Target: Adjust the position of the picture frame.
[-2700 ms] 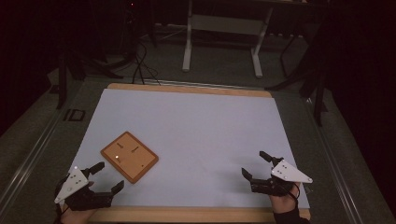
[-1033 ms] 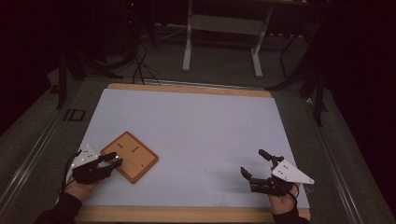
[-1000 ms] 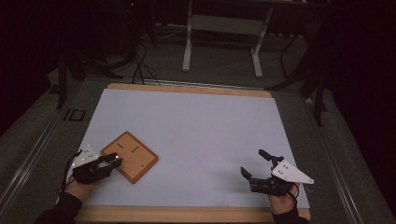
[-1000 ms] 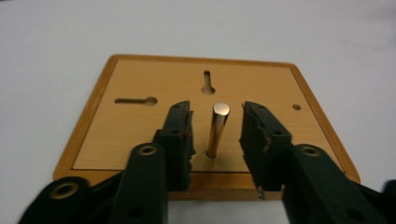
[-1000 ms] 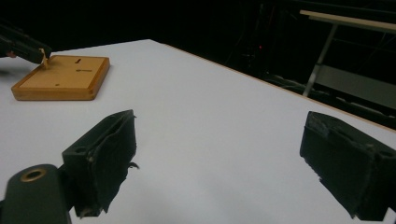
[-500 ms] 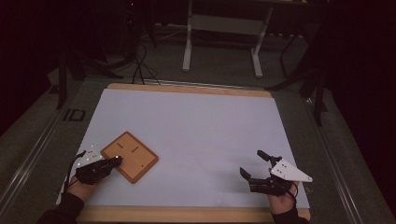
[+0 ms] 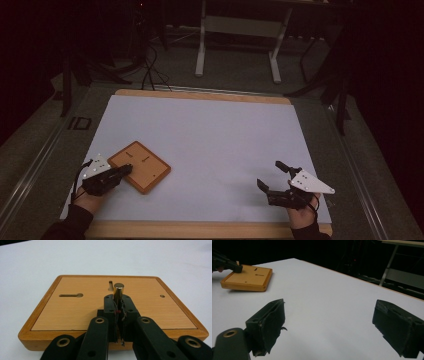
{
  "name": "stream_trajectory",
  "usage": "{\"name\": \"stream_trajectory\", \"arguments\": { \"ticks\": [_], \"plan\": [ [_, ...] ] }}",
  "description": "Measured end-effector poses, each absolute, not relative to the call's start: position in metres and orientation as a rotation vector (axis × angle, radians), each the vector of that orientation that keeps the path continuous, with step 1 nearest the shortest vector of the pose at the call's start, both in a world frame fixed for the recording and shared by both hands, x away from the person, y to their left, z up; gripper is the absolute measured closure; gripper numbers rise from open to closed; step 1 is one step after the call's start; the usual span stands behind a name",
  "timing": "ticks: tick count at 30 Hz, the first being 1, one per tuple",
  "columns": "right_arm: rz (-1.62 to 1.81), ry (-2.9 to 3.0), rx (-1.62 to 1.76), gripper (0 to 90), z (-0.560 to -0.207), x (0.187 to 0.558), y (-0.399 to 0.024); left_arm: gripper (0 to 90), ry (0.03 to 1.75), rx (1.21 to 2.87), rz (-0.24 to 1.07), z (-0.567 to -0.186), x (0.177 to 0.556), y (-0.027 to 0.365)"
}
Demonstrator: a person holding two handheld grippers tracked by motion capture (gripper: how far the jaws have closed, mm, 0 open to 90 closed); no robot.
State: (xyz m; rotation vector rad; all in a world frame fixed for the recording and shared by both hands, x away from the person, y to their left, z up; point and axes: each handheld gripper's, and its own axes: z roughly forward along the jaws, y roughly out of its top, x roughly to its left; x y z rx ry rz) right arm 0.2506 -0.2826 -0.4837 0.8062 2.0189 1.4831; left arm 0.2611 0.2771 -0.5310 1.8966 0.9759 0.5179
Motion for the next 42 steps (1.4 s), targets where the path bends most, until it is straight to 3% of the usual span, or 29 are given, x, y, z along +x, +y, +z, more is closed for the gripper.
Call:
{"name": "stream_trajectory", "arguments": {
  "ticks": [29,42],
  "plan": [
    [1.498,2.018,0.817,10.6,-0.484,0.252,-0.284,86.0,0.88,1.828,0.531,-0.48,0.277,0.258],
    [1.505,2.018,0.814,10.7,-0.483,0.251,-0.285,86.1,0.762,1.852,0.492,-0.458,0.297,0.214]
  ]
}}
